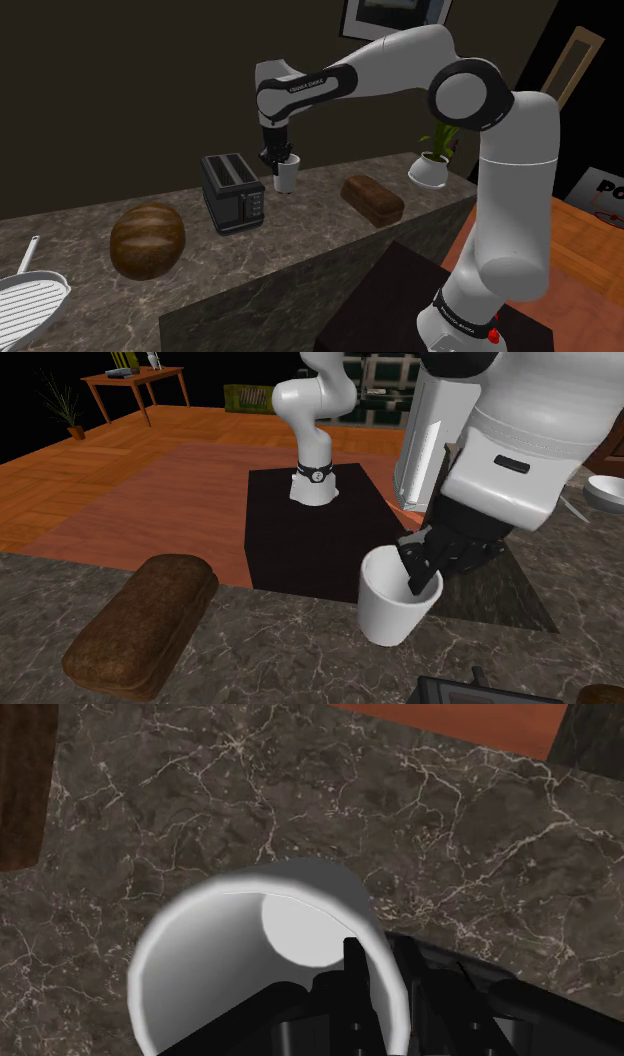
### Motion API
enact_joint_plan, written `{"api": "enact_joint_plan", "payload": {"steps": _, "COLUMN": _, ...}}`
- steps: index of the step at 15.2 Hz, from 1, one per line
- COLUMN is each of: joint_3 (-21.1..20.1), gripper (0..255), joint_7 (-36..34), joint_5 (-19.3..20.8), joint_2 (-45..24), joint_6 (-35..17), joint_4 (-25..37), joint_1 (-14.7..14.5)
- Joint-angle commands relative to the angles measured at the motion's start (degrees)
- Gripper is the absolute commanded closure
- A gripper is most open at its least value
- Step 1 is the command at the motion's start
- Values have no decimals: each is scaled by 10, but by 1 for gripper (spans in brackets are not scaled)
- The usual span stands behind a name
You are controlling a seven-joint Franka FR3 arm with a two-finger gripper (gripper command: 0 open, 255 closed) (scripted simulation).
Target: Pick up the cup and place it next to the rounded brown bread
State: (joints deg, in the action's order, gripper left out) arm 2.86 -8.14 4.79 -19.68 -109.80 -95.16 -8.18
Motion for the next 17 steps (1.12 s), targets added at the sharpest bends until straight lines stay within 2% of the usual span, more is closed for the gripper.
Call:
{"api": "enact_joint_plan", "payload": {"steps": 1, "joint_3": -8, "gripper": 255, "joint_7": -23, "joint_5": 0, "joint_2": -9, "joint_6": 9, "joint_4": 16, "joint_1": -15}}
{"api": "enact_joint_plan", "payload": {"steps": 7, "joint_3": -30, "gripper": 255, "joint_7": -90, "joint_5": 1, "joint_2": -48, "joint_6": 36, "joint_4": 77, "joint_1": -62}}
{"api": "enact_joint_plan", "payload": {"steps": 13, "joint_3": -49, "gripper": 255, "joint_7": -152, "joint_5": 3, "joint_2": -110, "joint_6": 78, "joint_4": 175, "joint_1": -111}}
{"api": "enact_joint_plan", "payload": {"steps": 17, "joint_3": -49, "gripper": 255, "joint_7": -154, "joint_5": 4, "joint_2": -116, "joint_6": 50, "joint_4": 153, "joint_1": -111}}
